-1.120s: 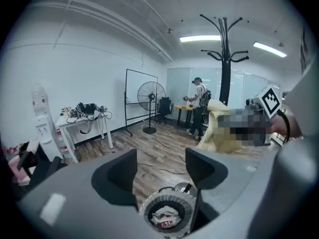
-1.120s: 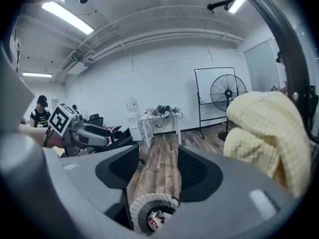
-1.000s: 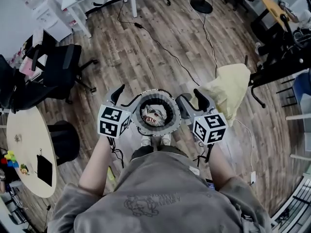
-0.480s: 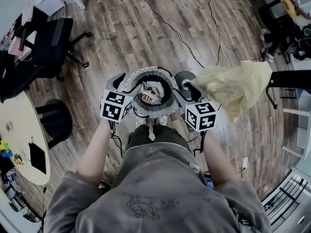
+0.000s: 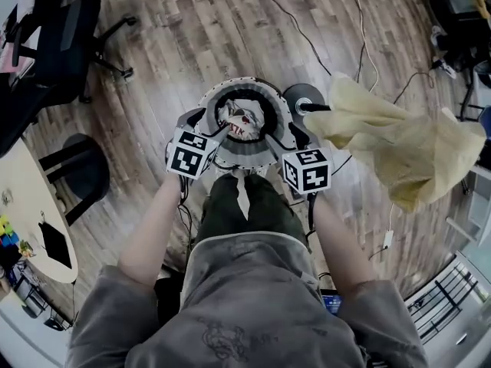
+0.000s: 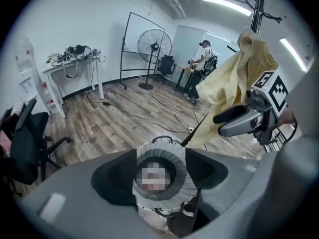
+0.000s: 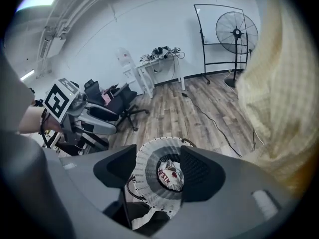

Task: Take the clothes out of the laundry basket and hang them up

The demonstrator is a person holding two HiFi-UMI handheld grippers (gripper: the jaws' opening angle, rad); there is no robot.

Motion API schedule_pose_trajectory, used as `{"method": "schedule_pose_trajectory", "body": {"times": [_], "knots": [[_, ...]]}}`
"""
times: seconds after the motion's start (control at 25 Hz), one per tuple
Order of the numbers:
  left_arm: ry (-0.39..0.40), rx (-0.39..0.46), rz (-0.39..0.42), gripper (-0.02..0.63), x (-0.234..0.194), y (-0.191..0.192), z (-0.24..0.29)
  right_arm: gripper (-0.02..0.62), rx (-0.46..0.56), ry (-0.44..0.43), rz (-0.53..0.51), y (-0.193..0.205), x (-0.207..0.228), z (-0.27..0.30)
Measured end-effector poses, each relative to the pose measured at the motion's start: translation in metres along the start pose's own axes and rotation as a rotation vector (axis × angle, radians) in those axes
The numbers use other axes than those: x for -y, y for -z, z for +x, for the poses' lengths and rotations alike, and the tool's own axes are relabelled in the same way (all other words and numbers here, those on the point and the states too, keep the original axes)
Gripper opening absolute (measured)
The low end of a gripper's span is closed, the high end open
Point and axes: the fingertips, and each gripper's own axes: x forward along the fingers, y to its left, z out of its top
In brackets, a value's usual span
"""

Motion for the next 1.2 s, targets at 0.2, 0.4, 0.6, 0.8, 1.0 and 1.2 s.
{"method": "schedule_pose_trajectory", "body": {"times": [0.2,0.4,0.6,0.8,1.0,1.2], "knots": [[0.026,-0.055,-0.006,0.307,-0.008,0.036,0.052,0.299,-0.095,-0.002,0.026,0.046,0.011,0.056],[0.038,-0.084,-0.067,0.307,-0.020,0.071,0.104,0.310,-0.183,-0.004,0.034,0.094,0.026,0.114],[0.047,-0.137,-0.105,0.307,-0.035,0.115,0.151,0.327,-0.253,-0.003,0.064,0.139,0.038,0.173],[0.066,-0.182,-0.103,0.304,-0.043,0.152,0.190,0.337,-0.278,-0.001,0.072,0.170,0.051,0.216],[0.075,-0.206,-0.121,0.295,-0.047,0.176,0.234,0.339,-0.310,-0.006,0.045,0.208,0.066,0.256],[0.071,-0.239,-0.187,0.295,-0.055,0.205,0.277,0.341,-0.342,-0.024,0.028,0.239,0.075,0.296]]}}
